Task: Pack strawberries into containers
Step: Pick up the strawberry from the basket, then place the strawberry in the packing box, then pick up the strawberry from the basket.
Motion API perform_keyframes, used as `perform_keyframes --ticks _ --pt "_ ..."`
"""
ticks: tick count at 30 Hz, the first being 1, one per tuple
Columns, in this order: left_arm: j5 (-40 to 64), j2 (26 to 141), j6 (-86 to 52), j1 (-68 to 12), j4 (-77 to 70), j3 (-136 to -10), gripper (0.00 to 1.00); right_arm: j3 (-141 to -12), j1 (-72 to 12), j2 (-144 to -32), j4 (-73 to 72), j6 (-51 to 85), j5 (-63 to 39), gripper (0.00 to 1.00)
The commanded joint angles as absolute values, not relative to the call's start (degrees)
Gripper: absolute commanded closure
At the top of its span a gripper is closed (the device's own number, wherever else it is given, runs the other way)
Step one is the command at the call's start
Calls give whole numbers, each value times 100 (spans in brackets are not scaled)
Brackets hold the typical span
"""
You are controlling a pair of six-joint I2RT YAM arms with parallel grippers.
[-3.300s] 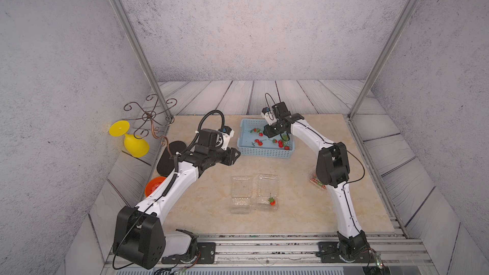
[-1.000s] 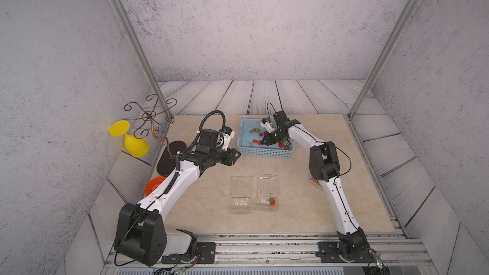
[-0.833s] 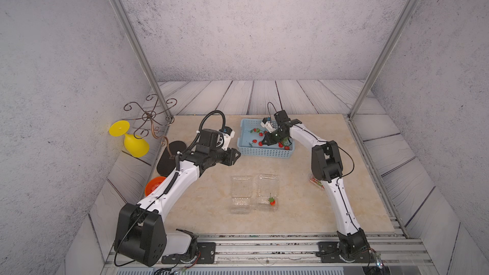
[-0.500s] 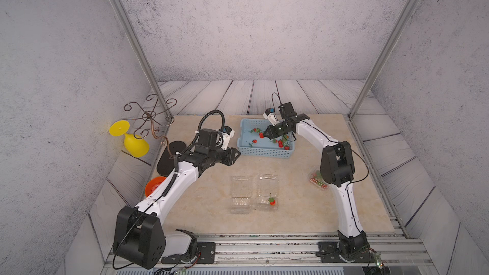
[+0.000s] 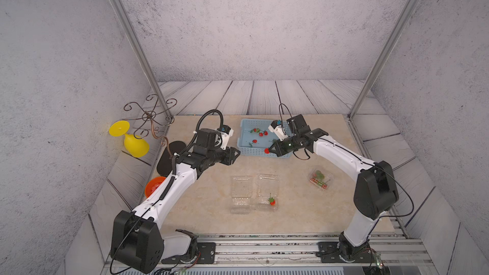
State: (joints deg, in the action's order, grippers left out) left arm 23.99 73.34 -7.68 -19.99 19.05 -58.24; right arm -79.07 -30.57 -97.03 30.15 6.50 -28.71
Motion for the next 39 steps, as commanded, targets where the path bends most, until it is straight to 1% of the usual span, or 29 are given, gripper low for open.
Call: perform_keyframes --ticks 1,5,8,13,16,17,20,22,25,28,33,36,39 --pt "2423 7181 -791 -1951 1872 -5914 54 -7125 -3461 -9079 3090 953 -2676 100" --pt "2465 7153 -834 -1942 1847 -5922 54 -6221 -3906 -8643 3056 1303 -2626 100" --pt "2483 7120 -853 -1942 1846 -5915 54 -5732 -4151 -8528 2897 1529 -2548 100" --pt "2487 7067 -879 -1942 1827 -5909 54 -5311 -4518 -8765 2634 1747 -2436 100" --pt "2470 7007 -882 -1942 1845 -5910 54 -5234 -4594 -8975 2484 1845 -2395 100" --pt "2454 6992 -879 -1942 1845 -5903 54 -5246 -4615 -9019 2487 1861 -2367 98" --pt "2460 6987 -887 -1942 1872 -5904 54 -5256 -4667 -9010 2476 1919 -2213 84" --pt "2458 6979 -882 -1942 1884 -5898 54 -5286 -4664 -8907 2534 1916 -2067 71" --pt "2435 6970 -872 -1942 1897 -5896 54 -5390 -4667 -8697 2743 1841 -1878 61" --pt "2417 6970 -870 -1942 1906 -5899 54 -5608 -4667 -8467 3021 1716 -1655 56" --pt "2390 6977 -852 -1942 1924 -5902 54 -6346 -4517 -8269 3468 1425 -1084 52" --pt "2363 6978 -832 -1942 1934 -5902 54 -6850 -4129 -8455 3342 1289 -1015 51" --pt "2364 7021 -832 -1942 1922 -5905 54 -7474 -3679 -9027 3096 1222 -968 50"
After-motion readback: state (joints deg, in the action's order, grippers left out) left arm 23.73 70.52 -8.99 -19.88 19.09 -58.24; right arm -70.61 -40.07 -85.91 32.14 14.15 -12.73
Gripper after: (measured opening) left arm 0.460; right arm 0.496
